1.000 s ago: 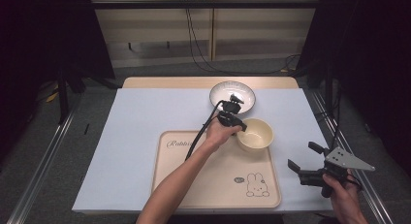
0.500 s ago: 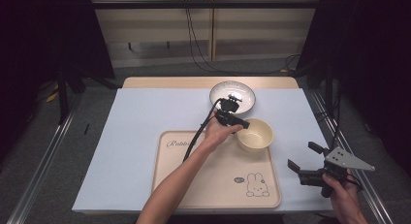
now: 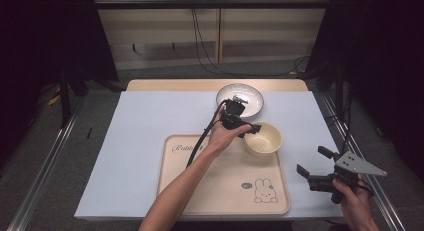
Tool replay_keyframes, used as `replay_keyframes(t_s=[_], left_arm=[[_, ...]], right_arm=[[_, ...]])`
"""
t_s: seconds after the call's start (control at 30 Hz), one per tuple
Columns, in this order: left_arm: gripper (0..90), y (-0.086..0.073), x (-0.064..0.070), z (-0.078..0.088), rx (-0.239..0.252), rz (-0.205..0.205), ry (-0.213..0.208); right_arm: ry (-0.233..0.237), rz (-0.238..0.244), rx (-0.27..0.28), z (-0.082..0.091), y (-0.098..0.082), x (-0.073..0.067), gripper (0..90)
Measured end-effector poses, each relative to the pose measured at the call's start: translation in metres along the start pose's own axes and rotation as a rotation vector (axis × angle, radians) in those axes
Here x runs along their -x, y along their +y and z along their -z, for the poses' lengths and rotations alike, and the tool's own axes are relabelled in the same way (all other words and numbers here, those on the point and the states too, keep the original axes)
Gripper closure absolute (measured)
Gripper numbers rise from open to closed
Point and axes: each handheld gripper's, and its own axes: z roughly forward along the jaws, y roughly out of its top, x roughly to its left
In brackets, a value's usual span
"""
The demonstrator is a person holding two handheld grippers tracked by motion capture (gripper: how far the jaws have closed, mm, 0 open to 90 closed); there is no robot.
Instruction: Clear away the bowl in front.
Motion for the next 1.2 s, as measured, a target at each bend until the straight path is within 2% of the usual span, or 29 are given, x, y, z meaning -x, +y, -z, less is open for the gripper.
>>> replay_keyframes(t_s=[0.03,0.13,0.17,0.23,0.47,0.57,0.6,0.7,0.83,1.0,1.2], left_arm=[[3.9,0.000,0.000,0.002,0.012,0.007,0.006],[4.0,-0.001,-0.001,0.012,0.042,-0.007,0.020],[3.6,-0.002,-0.001,0.015,0.062,0.006,0.008],[3.1,-0.004,-0.002,0.022,0.077,0.004,-0.004],[2.2,-0.013,-0.006,0.044,0.150,-0.021,0.087],[2.2,-0.016,-0.008,0.055,0.169,-0.040,0.108],[2.1,-0.017,-0.008,0.059,0.172,-0.034,0.130],[2.1,-0.020,-0.008,0.069,0.187,-0.032,0.164],[2.0,-0.025,-0.007,0.081,0.218,-0.049,0.172],[2.0,-0.031,-0.010,0.096,0.258,-0.060,0.229],[1.6,-0.041,-0.013,0.113,0.293,-0.039,0.256]], right_arm=[[0.001,0.004,0.002,0.000,0.000,0.000,1.4],[0.000,0.006,0.002,0.000,0.000,0.000,1.4],[-0.004,0.006,0.003,0.000,0.000,0.000,1.4],[-0.004,0.006,0.003,0.000,0.000,0.000,1.4],[-0.006,0.006,0.004,-0.001,0.000,0.001,1.4],[0.003,0.000,-0.004,-0.001,0.000,0.000,1.4],[0.003,-0.001,-0.004,-0.001,0.000,0.000,1.4],[0.005,-0.002,-0.006,-0.001,0.000,0.000,1.4],[0.005,-0.002,-0.006,-0.001,0.000,0.000,1.4],[0.007,-0.002,-0.006,-0.001,0.000,0.000,1.4],[0.005,-0.002,-0.006,-0.001,0.000,0.000,1.4]])
